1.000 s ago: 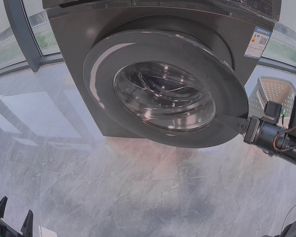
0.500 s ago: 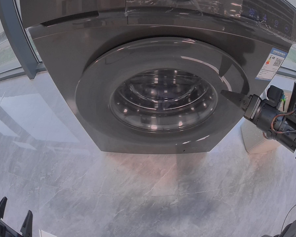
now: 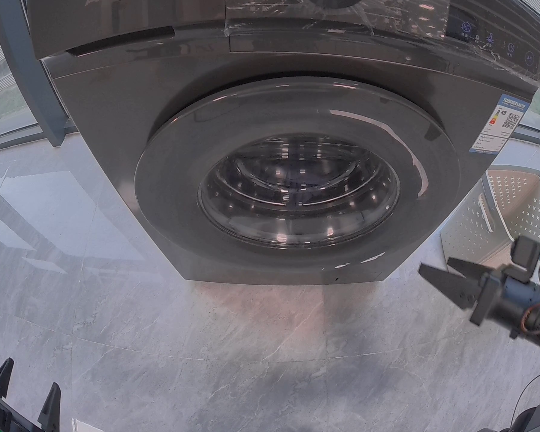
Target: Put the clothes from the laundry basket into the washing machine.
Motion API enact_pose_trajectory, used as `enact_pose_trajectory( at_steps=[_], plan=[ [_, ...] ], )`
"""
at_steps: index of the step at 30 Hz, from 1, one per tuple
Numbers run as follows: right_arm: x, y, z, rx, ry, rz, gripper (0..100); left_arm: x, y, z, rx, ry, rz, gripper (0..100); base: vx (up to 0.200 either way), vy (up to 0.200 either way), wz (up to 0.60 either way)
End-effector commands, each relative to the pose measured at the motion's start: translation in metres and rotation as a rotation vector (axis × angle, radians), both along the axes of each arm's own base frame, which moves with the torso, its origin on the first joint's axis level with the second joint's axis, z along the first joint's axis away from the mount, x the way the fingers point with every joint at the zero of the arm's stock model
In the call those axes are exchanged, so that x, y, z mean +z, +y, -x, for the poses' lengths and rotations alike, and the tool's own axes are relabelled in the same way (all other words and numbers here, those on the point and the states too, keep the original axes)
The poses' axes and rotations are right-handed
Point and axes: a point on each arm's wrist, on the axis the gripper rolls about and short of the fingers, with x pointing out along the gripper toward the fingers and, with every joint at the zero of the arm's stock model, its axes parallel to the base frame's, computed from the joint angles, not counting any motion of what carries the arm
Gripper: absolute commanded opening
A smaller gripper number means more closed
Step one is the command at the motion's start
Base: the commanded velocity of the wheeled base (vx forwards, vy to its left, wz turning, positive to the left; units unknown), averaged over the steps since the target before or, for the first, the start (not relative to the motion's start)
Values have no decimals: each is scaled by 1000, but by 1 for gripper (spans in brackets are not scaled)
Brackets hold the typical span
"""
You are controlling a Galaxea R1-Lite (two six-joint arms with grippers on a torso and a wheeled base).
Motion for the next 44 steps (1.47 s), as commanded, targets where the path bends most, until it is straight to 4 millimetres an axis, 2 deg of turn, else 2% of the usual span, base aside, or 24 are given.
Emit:
enact_pose_trajectory(
  at_steps=[1,3,4,7,8,9,14,19,22,26,28,31,35,44],
  plan=[
    [-25,-47,79,42,-167,49,100,-5,0,0,-1,4,2,100,0,0,0],
    [-28,-54,85,3,-197,54,100,-5,0,0,-1,4,3,100,0,0,0],
    [-34,-66,96,-86,-243,76,100,-5,0,0,-1,4,3,100,0,0,0],
    [-40,-80,118,-203,-302,100,100,-5,0,0,-1,4,3,100,0,0,0],
    [-40,-80,118,-203,-302,100,100,-5,0,0,-1,4,3,100,0,0,0],
    [-48,-87,135,-271,-338,107,100,-5,0,0,-1,4,3,100,0,0,0],
    [-75,-91,161,-414,-328,173,100,-5,0,0,-1,4,3,100,0,0,0],
    [-85,-89,165,-518,-322,206,100,-5,0,0,0,4,7,100,0,0,0],
    [-97,-90,167,-551,-243,235,100,-5,0,0,-1,3,7,100,0,0,0],
    [-96,-93,167,-678,-238,230,100,-5,0,0,3,3,17,100,0,0,0],
    [-98,-92,167,-665,-227,268,100,-5,0,0,3,3,17,100,0,0,0],
    [-104,-90,167,-534,-204,350,100,-5,0,0,1,4,16,100,0,0,0],
    [-103,-91,167,-595,-199,338,100,-5,0,0,1,3,16,100,0,0,0],
    [-103,-91,167,-582,-203,344,100,-5,0,0,4,1,16,100,0,0,0]
  ],
)
